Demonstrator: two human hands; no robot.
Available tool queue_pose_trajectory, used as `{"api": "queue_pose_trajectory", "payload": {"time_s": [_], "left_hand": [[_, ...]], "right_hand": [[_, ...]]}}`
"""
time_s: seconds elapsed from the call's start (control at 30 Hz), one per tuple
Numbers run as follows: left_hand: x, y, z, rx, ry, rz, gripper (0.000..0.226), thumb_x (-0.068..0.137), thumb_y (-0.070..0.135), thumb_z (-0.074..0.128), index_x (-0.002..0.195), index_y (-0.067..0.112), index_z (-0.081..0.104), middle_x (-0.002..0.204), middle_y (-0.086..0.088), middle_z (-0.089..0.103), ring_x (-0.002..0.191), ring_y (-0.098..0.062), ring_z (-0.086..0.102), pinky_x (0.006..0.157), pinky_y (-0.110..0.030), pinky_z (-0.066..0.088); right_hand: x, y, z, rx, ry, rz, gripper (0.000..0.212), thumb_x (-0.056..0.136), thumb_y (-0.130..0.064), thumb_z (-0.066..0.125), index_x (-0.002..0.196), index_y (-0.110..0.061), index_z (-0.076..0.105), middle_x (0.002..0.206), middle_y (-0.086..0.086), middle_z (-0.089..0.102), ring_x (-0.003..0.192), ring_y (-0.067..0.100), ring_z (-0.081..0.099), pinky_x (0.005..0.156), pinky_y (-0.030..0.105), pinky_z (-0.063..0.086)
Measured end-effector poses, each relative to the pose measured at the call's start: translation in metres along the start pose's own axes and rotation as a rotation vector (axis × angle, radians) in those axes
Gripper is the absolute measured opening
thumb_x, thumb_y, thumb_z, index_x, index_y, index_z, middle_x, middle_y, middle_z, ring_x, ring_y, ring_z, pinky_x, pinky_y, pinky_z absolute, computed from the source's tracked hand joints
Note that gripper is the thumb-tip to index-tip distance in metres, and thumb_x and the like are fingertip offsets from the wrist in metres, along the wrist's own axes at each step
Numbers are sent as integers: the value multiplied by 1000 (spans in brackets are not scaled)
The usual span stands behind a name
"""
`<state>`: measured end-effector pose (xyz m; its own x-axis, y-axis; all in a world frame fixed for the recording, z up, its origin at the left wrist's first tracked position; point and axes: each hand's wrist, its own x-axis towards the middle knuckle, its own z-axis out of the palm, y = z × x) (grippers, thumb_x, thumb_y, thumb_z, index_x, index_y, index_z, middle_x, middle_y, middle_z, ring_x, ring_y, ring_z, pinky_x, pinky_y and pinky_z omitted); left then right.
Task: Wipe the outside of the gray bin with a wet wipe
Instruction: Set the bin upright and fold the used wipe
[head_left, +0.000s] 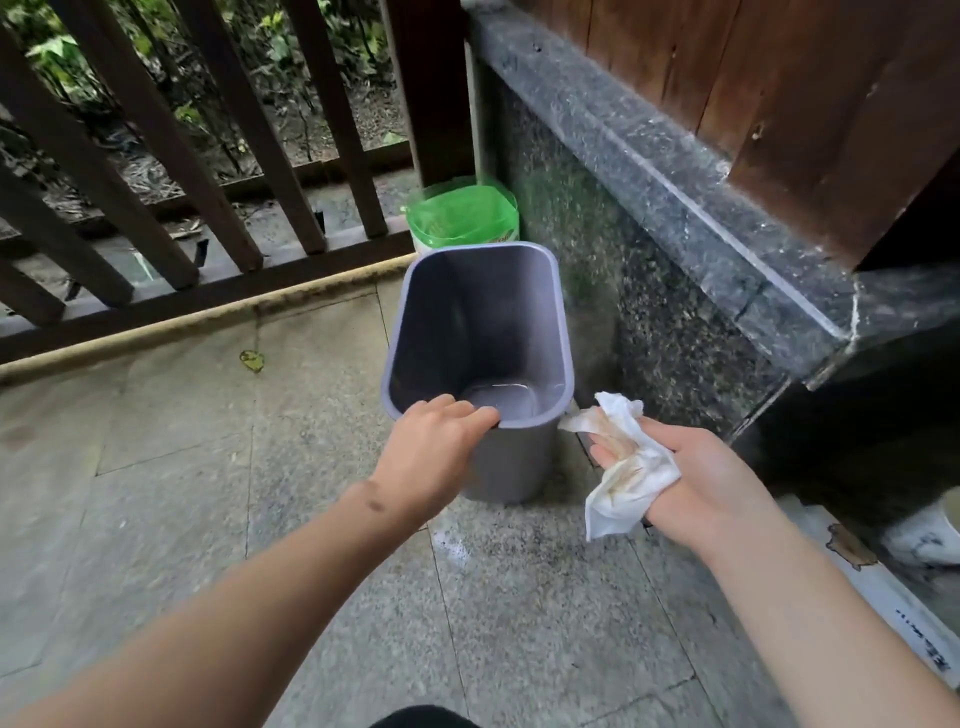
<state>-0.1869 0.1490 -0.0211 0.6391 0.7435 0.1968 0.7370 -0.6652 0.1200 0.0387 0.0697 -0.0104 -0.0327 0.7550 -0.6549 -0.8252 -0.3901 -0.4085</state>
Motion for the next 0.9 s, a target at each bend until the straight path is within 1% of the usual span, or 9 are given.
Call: {"api": "queue_pose_trajectory", "payload": {"time_s": [0.03,0.17,0.27,0.37,0.5,0.6,0.7,0.8,0.9], "left_hand": [[4,-1,2,-14,0,10,28,61,-13,70,77,9,66,58,-5,57,57,-31,52,48,-40,46],[23,0,2,-45,-25,29,30,51,-10,72,69,11,63,53,-4,56,51,-29,52,43,-32,40],[36,0,6,-45,-61,3,31,50,-9,75,66,12,59,49,-3,53,49,-29,51,41,-29,33],[39,5,16,-72,-70,-16,27,63,-2,79,66,13,57,50,-3,54,49,-30,53,38,-31,38],[44,12,32,-110,-33,-20,23,70,-1,75,68,12,56,52,-5,56,49,-32,54,37,-32,40],[47,17,37,-92,-24,-14,20,73,0,72,68,11,57,52,-6,55,49,-32,53,38,-31,37],[49,20,41,-67,-51,-4,17,75,0,70,70,11,58,54,-6,56,52,-33,55,40,-32,39],[55,26,42,-54,-74,-6,17,74,0,67,71,12,56,56,-6,57,53,-34,55,42,-30,31],[61,32,44,3,-87,1,14,75,2,63,75,13,55,62,-7,62,60,-35,59,46,-31,28]], "right_hand": [[-1,-4,2,5,21,8,14,87,-10,58,87,-8,72,94,-2,63,67,13,64,50,23,53],[5,-20,30,-134,170,-133,7,97,-6,52,95,-5,59,98,16,63,84,28,65,79,38,56],[7,-26,49,-202,181,-147,10,98,-5,51,95,-5,61,93,14,64,80,25,66,77,36,54],[8,-32,56,-184,98,-129,21,100,-4,46,101,-5,67,94,12,68,79,17,68,73,27,52],[17,-37,47,-149,76,-130,30,100,-1,45,125,0,62,116,16,67,101,21,64,84,28,50],[19,-35,40,-180,70,-118,34,100,-2,44,132,0,58,119,16,64,104,21,61,81,28,49],[17,-33,32,-176,81,-116,33,101,-1,42,128,1,60,120,18,61,116,25,54,84,27,47],[15,-34,32,-192,91,-119,24,101,-1,43,106,-4,66,125,20,62,131,28,51,81,27,47],[13,-38,34,-210,109,-132,21,100,-2,47,99,-5,67,122,20,65,121,24,57,73,27,48]]}}
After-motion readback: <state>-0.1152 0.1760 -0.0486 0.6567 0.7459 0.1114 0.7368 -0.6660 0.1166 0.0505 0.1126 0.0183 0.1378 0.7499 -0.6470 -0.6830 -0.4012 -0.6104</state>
